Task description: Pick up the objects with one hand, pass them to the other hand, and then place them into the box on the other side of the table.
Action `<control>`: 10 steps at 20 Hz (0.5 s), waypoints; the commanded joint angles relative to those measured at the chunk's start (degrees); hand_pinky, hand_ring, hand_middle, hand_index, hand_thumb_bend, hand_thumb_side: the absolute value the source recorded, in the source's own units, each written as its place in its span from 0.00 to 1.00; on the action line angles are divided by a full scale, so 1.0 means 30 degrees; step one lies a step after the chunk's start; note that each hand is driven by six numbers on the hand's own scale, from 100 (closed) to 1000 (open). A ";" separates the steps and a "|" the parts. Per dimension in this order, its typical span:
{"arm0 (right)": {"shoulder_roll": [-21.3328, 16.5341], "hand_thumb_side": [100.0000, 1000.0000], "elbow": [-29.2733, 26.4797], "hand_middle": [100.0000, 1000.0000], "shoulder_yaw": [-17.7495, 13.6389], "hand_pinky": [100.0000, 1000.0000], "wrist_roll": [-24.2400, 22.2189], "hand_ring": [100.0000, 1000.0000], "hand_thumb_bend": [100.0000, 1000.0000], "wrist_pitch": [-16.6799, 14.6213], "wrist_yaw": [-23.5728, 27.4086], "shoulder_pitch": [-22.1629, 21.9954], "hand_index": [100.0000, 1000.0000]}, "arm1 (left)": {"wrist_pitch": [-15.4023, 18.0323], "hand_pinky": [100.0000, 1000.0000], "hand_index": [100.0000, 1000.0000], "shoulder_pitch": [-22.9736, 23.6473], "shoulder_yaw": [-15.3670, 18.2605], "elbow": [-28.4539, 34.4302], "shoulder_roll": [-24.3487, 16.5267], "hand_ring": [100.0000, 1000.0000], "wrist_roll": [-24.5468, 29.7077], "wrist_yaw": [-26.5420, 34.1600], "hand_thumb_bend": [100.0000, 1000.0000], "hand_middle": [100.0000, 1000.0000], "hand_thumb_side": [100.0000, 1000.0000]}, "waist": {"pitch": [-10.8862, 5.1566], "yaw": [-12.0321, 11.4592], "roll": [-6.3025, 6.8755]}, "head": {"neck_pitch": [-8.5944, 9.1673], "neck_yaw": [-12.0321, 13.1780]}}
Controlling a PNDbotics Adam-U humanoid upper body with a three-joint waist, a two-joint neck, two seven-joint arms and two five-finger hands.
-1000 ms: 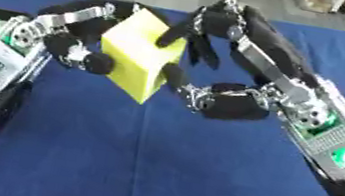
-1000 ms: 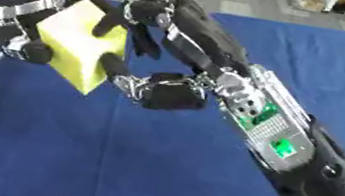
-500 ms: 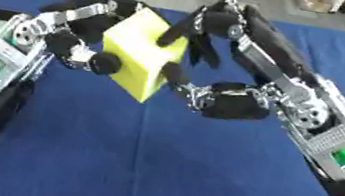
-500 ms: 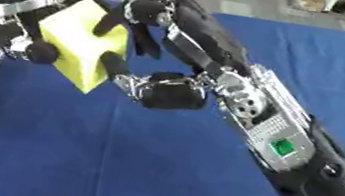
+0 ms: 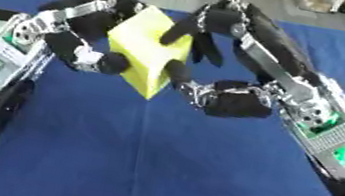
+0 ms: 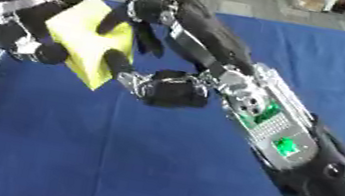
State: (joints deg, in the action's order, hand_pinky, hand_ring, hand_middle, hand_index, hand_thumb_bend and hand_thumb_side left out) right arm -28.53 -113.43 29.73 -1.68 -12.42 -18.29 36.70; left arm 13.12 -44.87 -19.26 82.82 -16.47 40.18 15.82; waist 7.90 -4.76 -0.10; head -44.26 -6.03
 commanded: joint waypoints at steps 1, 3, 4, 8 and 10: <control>-0.0204 0.00 -0.0387 0.09 -0.0094 0.60 0.0003 0.30 0.01 -0.0008 0.0035 0.0223 0.26 | -0.0145 0.67 0.60 -0.0508 0.0065 0.0372 0.0102 0.38 -0.0568 0.0283 0.35 0.29 0.37 | -0.0607 -0.0014 -0.0074 | 0.0047 -0.0041; -0.0206 0.00 -0.0387 0.10 -0.0106 0.61 -0.0008 0.30 0.01 -0.0031 -0.0010 0.0227 0.29 | -0.0205 0.67 0.59 -0.0534 0.0039 0.0404 0.0111 0.37 -0.0815 0.0360 0.33 0.28 0.34 | -0.0604 -0.0001 -0.0068 | 0.0047 -0.0045; -0.0208 0.00 -0.0387 0.11 -0.0111 0.61 -0.0034 0.31 0.02 -0.0033 -0.0045 0.0230 0.30 | -0.0223 0.67 0.59 -0.0544 0.0027 0.0433 0.0112 0.37 -0.0899 0.0406 0.31 0.28 0.33 | -0.0606 0.0007 -0.0062 | 0.0047 -0.0045; -0.0206 0.00 -0.0387 0.11 -0.0128 0.61 -0.0144 0.31 0.06 -0.0038 -0.0136 0.0252 0.31 | -0.0305 0.66 0.57 -0.0556 -0.0032 0.0536 0.0116 0.36 -0.1058 0.0672 0.26 0.26 0.29 | -0.0612 0.0048 -0.0031 | 0.0047 -0.0059; -0.0199 0.02 -0.0387 0.12 -0.0139 0.61 -0.0155 0.31 0.12 -0.0045 -0.0154 0.0254 0.32 | -0.0351 0.66 0.56 -0.0555 -0.0060 0.0571 0.0114 0.35 -0.1050 0.0796 0.24 0.25 0.28 | -0.0614 0.0065 -0.0021 | 0.0047 -0.0062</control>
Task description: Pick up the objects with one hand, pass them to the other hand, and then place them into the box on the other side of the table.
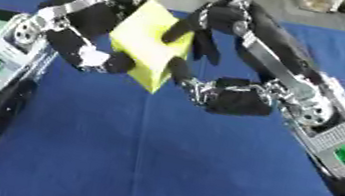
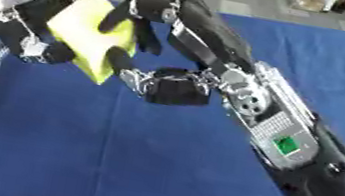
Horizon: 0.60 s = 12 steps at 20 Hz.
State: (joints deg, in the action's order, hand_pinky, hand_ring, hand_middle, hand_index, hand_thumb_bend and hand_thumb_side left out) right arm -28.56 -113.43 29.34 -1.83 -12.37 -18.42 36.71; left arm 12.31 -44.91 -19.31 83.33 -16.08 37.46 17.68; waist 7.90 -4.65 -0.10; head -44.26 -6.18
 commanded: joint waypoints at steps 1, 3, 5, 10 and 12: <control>-0.0189 0.05 -0.0387 0.13 -0.0025 0.61 -0.0099 0.31 0.16 -0.0068 -0.0125 0.0243 0.33 | -0.0096 0.66 0.56 -0.0536 -0.0045 0.0412 -0.0020 0.35 -0.0153 0.0210 0.23 0.25 0.28 | -0.0614 0.0036 -0.0018 | 0.0047 -0.0009; -0.0195 0.10 -0.0387 0.14 -0.0055 0.61 -0.0075 0.32 0.23 -0.0082 -0.0145 0.0241 0.35 | -0.0117 0.66 0.55 -0.0519 -0.0018 0.0394 -0.0042 0.34 -0.0247 0.0248 0.21 0.24 0.26 | -0.0614 0.0050 -0.0015 | 0.0047 -0.0010; -0.0202 0.15 -0.0387 0.16 -0.0094 0.62 -0.0057 0.33 0.30 -0.0136 -0.0209 0.0244 0.37 | -0.0126 0.65 0.55 -0.0502 0.0012 0.0373 -0.0077 0.34 -0.0379 0.0267 0.19 0.23 0.25 | -0.0613 0.0055 -0.0014 | 0.0047 -0.0017; -0.0261 0.24 -0.0387 0.21 -0.0319 0.64 -0.0176 0.36 0.40 -0.0533 -0.0734 0.0306 0.42 | -0.0102 0.65 0.54 -0.0451 0.0078 0.0212 -0.0265 0.33 -0.0563 0.0121 0.16 0.22 0.23 | -0.0622 0.0075 -0.0018 | 0.0047 -0.0007; -0.0271 0.27 -0.0387 0.23 -0.0438 0.64 -0.0121 0.37 0.42 -0.0723 -0.1058 0.0329 0.44 | -0.0088 0.65 0.54 -0.0427 0.0041 0.0105 -0.0346 0.33 -0.0479 0.0078 0.15 0.22 0.23 | -0.0625 0.0084 -0.0021 | 0.0047 -0.0003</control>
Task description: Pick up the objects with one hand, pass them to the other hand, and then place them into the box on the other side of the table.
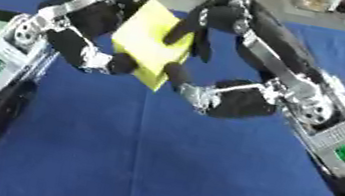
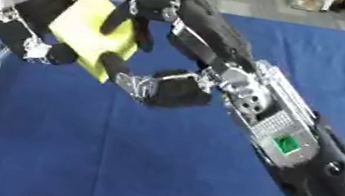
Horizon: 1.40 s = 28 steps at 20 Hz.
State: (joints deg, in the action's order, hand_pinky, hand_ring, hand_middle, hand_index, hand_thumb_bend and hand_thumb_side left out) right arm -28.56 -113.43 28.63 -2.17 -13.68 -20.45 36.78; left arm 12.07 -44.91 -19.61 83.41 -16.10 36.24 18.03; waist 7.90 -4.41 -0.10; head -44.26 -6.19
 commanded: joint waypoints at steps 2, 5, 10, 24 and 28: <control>-0.0287 0.29 -0.0387 0.25 -0.0329 0.65 0.0143 0.39 0.43 -0.0505 -0.0786 0.0356 0.45 | -0.0004 0.65 0.54 -0.0400 0.0100 -0.0024 -0.0406 0.33 0.0085 -0.0026 0.14 0.22 0.24 | -0.0627 0.0012 -0.0024 | 0.0047 0.0002; -0.0325 0.32 -0.0387 0.27 -0.0599 0.67 0.0556 0.41 0.42 -0.1000 -0.1784 0.0415 0.47 | 0.0021 0.65 0.53 -0.0340 0.0100 -0.0208 -0.0563 0.33 0.0298 -0.0046 0.13 0.21 0.24 | -0.0629 0.0028 -0.0024 | 0.0047 0.0017; -0.0378 0.37 -0.0387 0.31 -0.0869 0.68 0.1287 0.44 0.39 -0.1900 -0.3679 0.0457 0.49 | 0.0105 0.65 0.53 -0.0172 0.0223 -0.0352 -0.0862 0.33 0.0389 -0.0010 0.12 0.21 0.24 | -0.0631 0.0036 -0.0011 | 0.0047 -0.0012; -0.1044 0.41 -0.0387 0.34 -0.1521 0.70 0.3727 0.48 0.30 -0.2925 -0.6405 -0.0003 0.54 | 0.0674 0.65 0.53 0.1494 0.2196 -0.0135 -0.3799 0.33 -0.1436 -0.0391 0.13 0.21 0.21 | -0.0875 0.0212 0.0256 | 0.0047 0.0023; -0.1187 0.44 -0.0387 0.34 -0.1360 0.70 0.3664 0.48 0.26 -0.2764 -0.6370 -0.0306 0.55 | 0.1009 0.66 0.55 0.3075 0.3869 -0.0518 -0.6152 0.34 -0.3305 -0.1035 0.15 0.23 0.19 | -0.1024 0.0127 0.0587 | 0.0047 0.0212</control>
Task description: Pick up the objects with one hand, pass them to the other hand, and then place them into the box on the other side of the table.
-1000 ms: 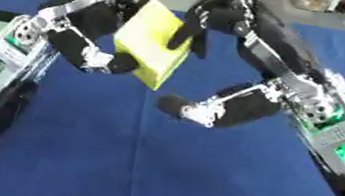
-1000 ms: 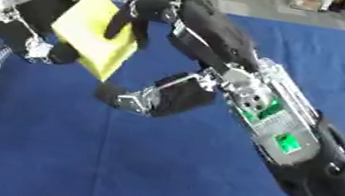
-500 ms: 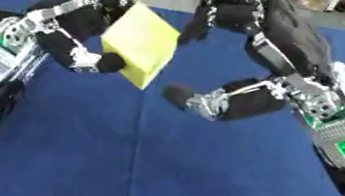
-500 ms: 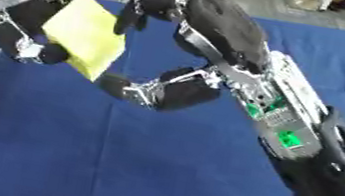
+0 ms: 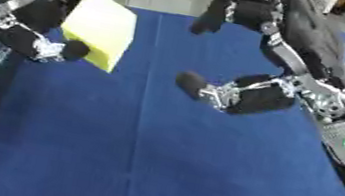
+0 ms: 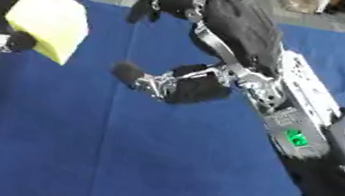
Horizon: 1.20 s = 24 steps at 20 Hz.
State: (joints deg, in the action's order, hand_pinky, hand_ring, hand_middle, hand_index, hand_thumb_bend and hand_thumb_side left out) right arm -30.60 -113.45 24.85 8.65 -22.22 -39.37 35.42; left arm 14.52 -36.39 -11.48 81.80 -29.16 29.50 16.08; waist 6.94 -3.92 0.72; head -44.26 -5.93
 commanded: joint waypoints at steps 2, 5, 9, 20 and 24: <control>-0.0561 0.44 -0.0380 0.34 -0.0032 0.70 -0.0038 0.48 0.26 0.0105 -0.0032 0.0062 0.55 | 0.0202 0.66 0.55 0.1259 0.2379 -0.0404 -0.2820 0.34 -0.2575 -0.1701 0.17 0.24 0.18 | -0.0781 -0.0113 0.0477 | 0.0046 0.0298; -0.0610 0.45 -0.0380 0.33 0.0026 0.70 -0.0173 0.48 0.26 0.0140 0.0039 -0.0046 0.55 | -0.0080 0.67 0.58 0.2700 0.3916 -0.1064 -0.3795 0.36 -0.5056 -0.4172 0.22 0.26 0.18 | -0.0873 -0.0150 0.0618 | 0.0046 0.0841; -0.0651 0.45 -0.0380 0.33 0.0052 0.70 -0.0335 0.48 0.25 0.0211 0.0134 -0.0193 0.55 | -0.0595 0.70 0.63 0.4100 0.4962 -0.2410 -0.5150 0.40 -0.6616 -0.8120 0.30 0.30 0.17 | -0.0994 -0.0180 0.0752 | 0.0046 0.2680; -0.0559 0.47 -0.0380 0.32 0.0121 0.71 -0.0590 0.47 0.21 0.0383 0.0350 -0.0435 0.54 | -0.0798 0.81 0.92 0.3942 0.5214 -0.5371 -0.6155 0.66 -0.5470 -1.7994 0.73 0.67 0.44 | -0.1158 -0.0042 0.0624 | 0.0046 0.5781; -0.0514 0.47 -0.0380 0.32 0.0120 0.71 -0.0728 0.47 0.19 0.0480 0.0524 -0.0503 0.54 | -0.0713 0.88 1.00 0.3608 0.5556 -0.5378 -0.6317 0.79 -0.4379 -2.0622 0.86 0.84 0.56 | -0.1200 -0.0019 0.0587 | 0.0046 0.5007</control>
State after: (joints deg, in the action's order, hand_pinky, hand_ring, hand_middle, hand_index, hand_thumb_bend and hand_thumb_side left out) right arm -31.21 -113.50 25.56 6.67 -20.81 -38.26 33.24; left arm 12.30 -24.57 4.07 65.17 -45.00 15.40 -43.46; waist 5.07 -3.93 2.33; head -44.25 9.72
